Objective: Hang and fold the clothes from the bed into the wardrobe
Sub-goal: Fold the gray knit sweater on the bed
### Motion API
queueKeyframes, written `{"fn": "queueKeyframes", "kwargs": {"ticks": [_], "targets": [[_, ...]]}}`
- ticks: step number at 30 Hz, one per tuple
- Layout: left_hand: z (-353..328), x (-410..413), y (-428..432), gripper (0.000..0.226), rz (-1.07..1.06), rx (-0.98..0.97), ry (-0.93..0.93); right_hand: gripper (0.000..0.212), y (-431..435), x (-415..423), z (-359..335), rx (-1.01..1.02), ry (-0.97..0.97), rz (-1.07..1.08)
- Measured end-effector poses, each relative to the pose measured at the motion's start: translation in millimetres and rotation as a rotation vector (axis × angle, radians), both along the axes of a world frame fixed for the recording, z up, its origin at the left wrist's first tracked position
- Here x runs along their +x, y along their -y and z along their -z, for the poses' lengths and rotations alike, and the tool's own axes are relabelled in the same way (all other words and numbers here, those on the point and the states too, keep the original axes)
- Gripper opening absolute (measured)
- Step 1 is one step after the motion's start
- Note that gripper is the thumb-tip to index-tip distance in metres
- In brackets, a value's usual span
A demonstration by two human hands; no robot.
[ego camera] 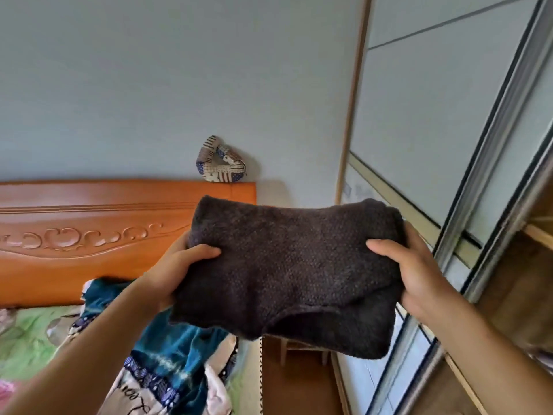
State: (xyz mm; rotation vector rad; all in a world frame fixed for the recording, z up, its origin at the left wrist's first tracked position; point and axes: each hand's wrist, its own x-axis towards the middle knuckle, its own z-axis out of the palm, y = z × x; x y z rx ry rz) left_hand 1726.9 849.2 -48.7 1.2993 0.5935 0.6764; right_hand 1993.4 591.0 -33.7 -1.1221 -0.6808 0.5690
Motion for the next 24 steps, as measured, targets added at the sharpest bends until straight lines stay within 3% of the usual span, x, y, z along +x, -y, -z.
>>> {"fn": "queueKeyframes", "kwargs": {"ticks": [3, 12, 15, 19, 24], "targets": [[-6, 47, -25, 0.032, 0.129, 0.058, 0.012, 0.05, 3, 12, 1, 0.001, 0.021, 0.12], [-32, 152, -61, 0.057, 0.593, 0.188, 0.034, 0.058, 41, 0, -22, -0.079, 0.14, 0.511], [-43, 181, -35, 0.063, 0.698, 0.203, 0.042, 0.055, 73, -15, -34, -0.107, 0.167, 0.66], [-59, 211, 27, 0.043, 0.855, 0.238, 0.065, 0.046, 136, -42, -55, -0.148, 0.18, 0.844], [-83, 250, 118, 0.053, 1.079, 0.305, 0.065, 0.049, 223, -74, -81, -0.195, 0.171, 1.075]]}}
